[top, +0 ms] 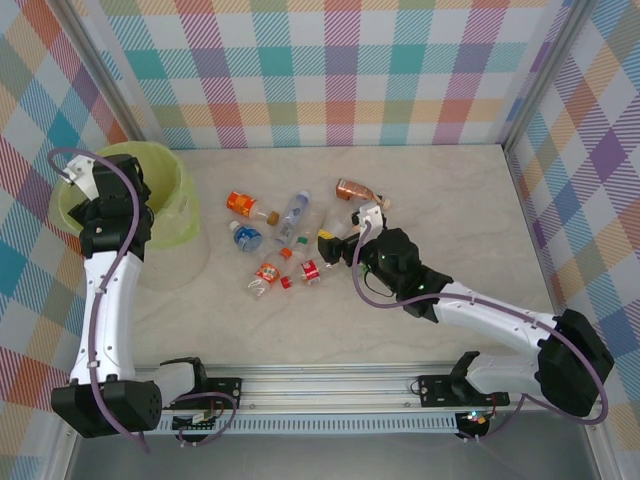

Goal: Put the plastic bottles in the bin

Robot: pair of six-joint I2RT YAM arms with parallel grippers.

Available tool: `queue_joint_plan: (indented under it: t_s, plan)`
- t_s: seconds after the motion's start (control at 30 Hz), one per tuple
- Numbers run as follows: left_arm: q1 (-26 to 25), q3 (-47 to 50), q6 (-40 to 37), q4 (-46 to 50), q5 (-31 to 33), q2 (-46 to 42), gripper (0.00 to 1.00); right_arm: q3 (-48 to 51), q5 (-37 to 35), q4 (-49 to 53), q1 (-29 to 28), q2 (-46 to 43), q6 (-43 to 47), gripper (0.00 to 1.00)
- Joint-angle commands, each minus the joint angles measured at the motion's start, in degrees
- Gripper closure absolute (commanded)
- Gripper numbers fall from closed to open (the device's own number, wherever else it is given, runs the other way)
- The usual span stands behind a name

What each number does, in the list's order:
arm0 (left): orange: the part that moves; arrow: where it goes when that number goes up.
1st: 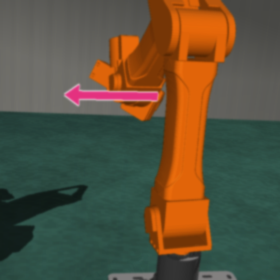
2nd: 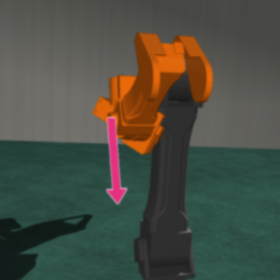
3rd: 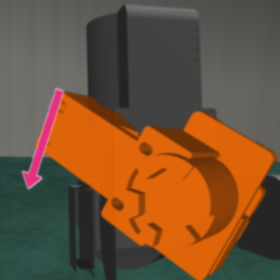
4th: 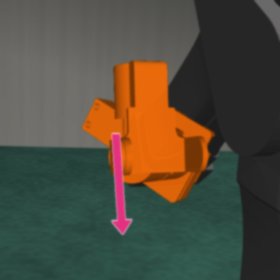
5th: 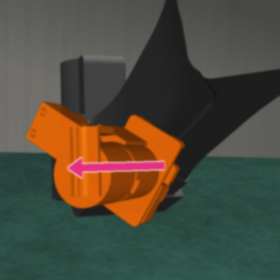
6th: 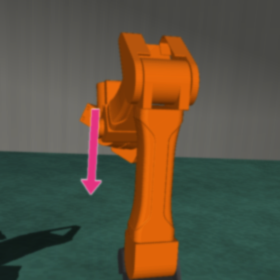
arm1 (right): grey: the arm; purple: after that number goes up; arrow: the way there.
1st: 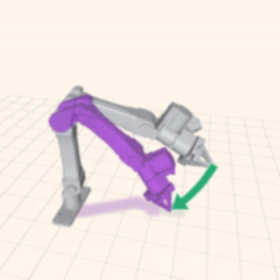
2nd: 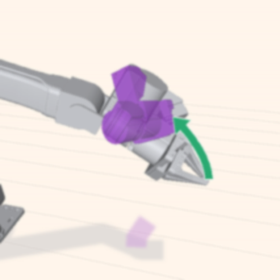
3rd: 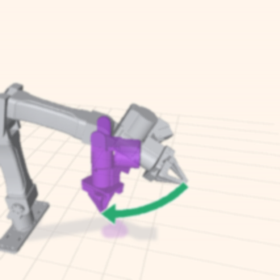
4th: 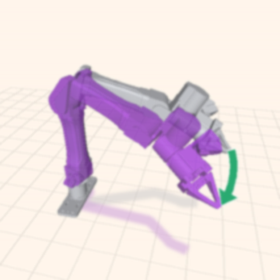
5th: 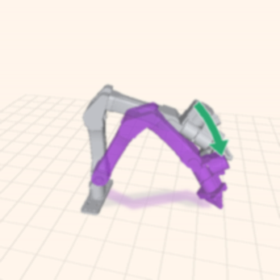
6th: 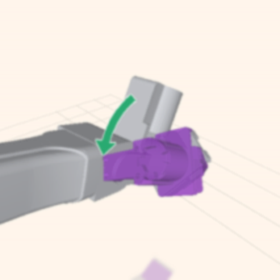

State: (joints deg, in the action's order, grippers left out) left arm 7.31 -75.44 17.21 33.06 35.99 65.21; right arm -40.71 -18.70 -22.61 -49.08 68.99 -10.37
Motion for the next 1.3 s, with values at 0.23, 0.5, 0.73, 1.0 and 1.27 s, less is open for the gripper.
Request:
queue_joint_plan:
  t_s: [0.23, 0.5, 0.73, 1.0, 1.27]
  plan:
    - [0.21, -7.22, -0.09, 5.47, -16.37, 1.32, 0.0, -2.17, -3.69, 1.87, 0.04, 0.97, -6.05, 0.0]
    - [-9.07, -13.2, -2.08, 9.29, -15.05, 3.15, 0.0, -4.01, -5.47, 5.86, 0.01, 1.32, -6.42, 0.0]
    - [-23.96, -13.77, -6.58, 9.2, -12.7, 5.39, 0.0, -3.18, -8.18, 6.68, 0.04, 0.76, -7.78, 0.0]
    - [-33.66, -7.01, -8.67, 8.69, -25.81, 9.39, 0.0, -2.73, -10.84, 8.82, 0.21, 0.45, -9.21, 0.0]
    - [-34.56, 11.35, -2.67, 5.49, -37.94, 10.55, 0.0, -0.6, -13.69, 8.74, 0.48, -0.48, -12.3, 0.0]
